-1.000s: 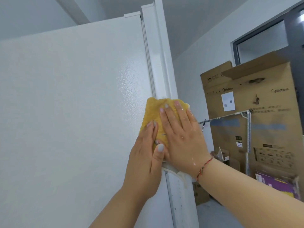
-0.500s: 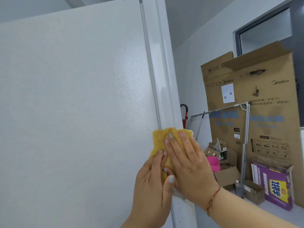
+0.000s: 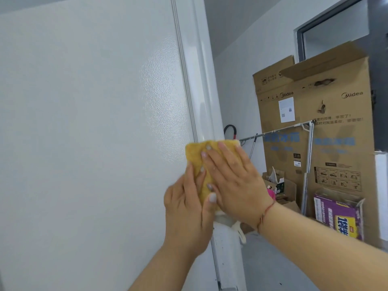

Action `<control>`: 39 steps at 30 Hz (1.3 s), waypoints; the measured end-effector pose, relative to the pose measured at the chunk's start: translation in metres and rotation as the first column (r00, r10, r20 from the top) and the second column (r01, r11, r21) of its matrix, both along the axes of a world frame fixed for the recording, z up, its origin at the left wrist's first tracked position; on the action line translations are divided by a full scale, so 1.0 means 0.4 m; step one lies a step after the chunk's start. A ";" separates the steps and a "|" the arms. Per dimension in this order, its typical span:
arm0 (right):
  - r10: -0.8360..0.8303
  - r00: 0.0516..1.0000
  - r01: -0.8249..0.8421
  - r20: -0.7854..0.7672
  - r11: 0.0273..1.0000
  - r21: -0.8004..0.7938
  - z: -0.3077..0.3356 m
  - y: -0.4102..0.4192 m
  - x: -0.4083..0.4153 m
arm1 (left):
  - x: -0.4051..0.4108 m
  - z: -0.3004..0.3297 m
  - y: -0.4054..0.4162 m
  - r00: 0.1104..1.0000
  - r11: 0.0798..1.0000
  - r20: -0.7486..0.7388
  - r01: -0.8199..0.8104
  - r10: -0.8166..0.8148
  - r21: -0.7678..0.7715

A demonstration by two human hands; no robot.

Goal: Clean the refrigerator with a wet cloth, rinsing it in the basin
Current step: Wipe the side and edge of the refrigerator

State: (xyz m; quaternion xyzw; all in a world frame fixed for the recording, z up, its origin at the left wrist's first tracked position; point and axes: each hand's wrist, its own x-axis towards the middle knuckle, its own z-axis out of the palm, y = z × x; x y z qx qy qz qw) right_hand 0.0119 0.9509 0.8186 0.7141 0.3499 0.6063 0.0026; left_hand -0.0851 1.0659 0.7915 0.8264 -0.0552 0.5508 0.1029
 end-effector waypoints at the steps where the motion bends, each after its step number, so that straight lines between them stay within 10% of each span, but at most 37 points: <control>1: 0.003 1.000 -0.003 0.000 1.000 0.013 0.027 0.004 0.002 | 0.006 0.024 -0.002 1.000 1.000 0.020 -0.003 0.003 -0.014; 39: 0.096 0.995 -0.094 -0.027 0.992 0.081 -0.448 0.024 -0.009 | -0.044 -0.350 0.028 0.946 1.000 -0.324 0.010 -0.012 -0.006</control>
